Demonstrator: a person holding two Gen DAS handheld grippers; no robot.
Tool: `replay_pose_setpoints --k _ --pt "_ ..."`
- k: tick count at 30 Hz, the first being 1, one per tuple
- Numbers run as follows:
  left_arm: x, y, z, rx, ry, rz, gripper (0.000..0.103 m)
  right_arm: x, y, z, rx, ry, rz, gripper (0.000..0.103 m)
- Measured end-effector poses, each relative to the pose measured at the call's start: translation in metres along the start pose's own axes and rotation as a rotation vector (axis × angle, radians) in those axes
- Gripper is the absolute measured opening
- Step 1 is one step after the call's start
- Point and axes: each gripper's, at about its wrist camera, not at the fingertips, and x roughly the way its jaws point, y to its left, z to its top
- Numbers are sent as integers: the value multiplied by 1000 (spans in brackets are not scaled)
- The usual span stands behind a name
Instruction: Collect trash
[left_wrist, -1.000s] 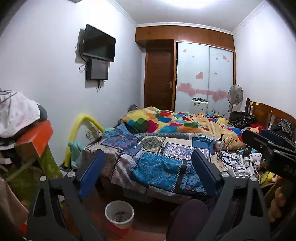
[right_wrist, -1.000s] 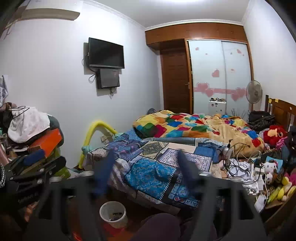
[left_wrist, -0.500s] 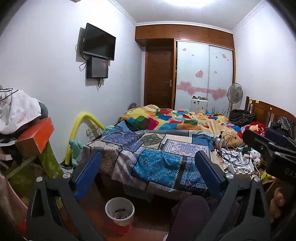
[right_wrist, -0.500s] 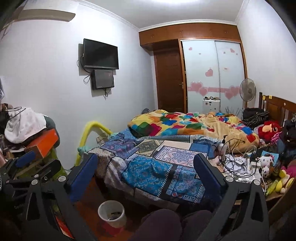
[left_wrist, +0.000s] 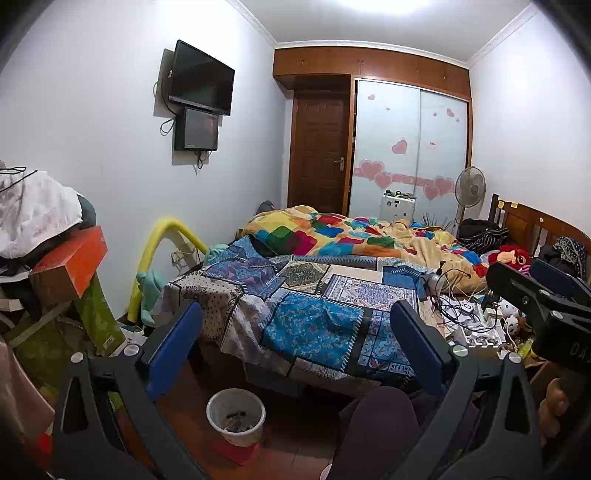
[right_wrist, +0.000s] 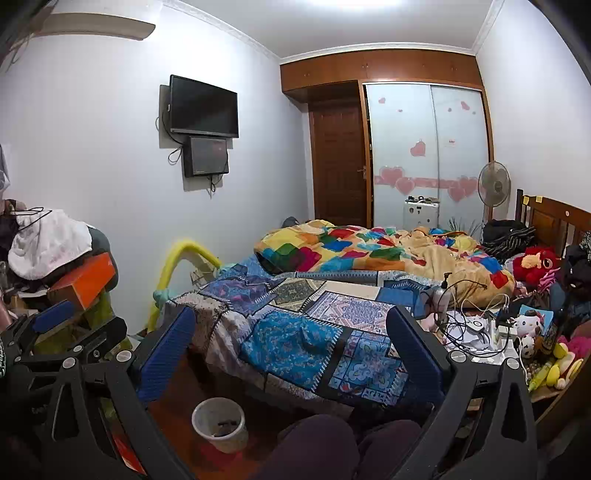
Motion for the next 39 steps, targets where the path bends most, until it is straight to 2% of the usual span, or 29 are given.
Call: replay_pose_setpoints --k 11,39 --pt "3 -1 -6 -13 18 5 103 3 0 -3 0 25 4 103" --pt "4 0 -8 -19 21 10 103 3 1 -2 -3 27 3 103"
